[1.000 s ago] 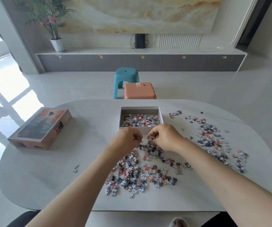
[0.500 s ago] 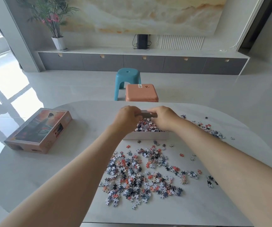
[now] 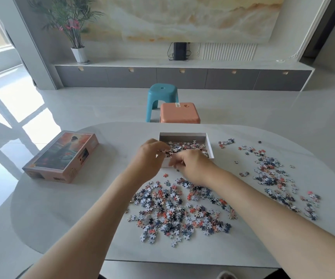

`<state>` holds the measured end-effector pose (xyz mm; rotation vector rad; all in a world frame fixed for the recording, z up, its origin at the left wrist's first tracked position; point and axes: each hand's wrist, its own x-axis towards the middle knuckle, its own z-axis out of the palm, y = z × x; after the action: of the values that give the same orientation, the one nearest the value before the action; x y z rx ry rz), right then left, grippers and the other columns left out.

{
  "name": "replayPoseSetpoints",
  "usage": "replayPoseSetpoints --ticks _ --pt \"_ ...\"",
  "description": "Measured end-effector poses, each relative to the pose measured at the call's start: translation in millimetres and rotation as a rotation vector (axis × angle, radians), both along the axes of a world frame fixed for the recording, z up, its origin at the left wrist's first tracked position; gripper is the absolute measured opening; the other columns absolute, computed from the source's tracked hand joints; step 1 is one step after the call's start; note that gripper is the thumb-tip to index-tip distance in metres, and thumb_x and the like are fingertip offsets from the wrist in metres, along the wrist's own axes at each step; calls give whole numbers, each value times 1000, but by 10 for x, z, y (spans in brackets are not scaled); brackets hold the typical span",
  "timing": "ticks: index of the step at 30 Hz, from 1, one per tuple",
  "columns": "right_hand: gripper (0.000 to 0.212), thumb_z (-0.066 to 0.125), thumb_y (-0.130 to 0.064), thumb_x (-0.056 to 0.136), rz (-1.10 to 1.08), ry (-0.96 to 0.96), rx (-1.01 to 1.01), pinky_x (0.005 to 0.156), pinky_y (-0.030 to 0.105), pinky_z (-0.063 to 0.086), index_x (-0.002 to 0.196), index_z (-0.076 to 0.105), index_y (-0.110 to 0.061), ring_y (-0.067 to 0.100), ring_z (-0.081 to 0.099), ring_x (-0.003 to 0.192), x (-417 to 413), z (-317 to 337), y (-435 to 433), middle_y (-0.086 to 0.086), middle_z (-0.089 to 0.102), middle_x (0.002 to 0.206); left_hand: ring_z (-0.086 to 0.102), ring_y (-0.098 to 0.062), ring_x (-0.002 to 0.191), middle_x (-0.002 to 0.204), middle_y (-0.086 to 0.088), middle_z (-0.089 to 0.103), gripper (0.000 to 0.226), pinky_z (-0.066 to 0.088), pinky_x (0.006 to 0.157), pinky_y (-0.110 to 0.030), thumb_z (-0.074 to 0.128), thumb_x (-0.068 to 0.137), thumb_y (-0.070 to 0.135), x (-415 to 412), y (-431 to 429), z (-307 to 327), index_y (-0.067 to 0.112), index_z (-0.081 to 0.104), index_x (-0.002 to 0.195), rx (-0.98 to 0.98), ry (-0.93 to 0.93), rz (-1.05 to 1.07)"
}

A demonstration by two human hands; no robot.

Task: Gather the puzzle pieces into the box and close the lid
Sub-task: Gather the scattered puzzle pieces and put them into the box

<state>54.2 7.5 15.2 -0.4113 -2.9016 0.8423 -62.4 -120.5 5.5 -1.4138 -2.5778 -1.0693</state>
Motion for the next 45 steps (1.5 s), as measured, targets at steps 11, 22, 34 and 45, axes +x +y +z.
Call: replayPoseSetpoints --ticks 11,22,34,45 --pt "99 79 -64 64 195 -413 178 112 51 30 148 35 -35 21 24 137 -36 -196 -392 -2 32 144 37 -14 106 121 1 41 75 43 95 -34 77 65 59 171 -703 -260 38 45 129 -647 -67 -5" --pt "65 67 -48 86 39 -307 134 111 42 35 144 43 -30 21 33 136 48 -219 -162 0 40 140 52 -13 99 114 4 52 64 46 95 -31 75 78 39 49 -568 -257 26 49 135 -419 -112 -55" --pt "38 80 -33 80 -55 -229 37 88 36 51 116 68 -30 18 57 100 -97 -280 -281 -5 47 109 57 -20 91 103 -2 55 29 51 82 -33 68 82 19 203 -299 -358 22 66 110 -388 -64 -34" --pt "14 77 -12 82 -174 -42 -208 70 32 58 83 77 -25 15 68 73 -79 -190 4 -7 73 84 58 1 64 89 13 65 23 46 58 -16 75 79 16 136 -111 -249 29 73 99 -188 -260 18"
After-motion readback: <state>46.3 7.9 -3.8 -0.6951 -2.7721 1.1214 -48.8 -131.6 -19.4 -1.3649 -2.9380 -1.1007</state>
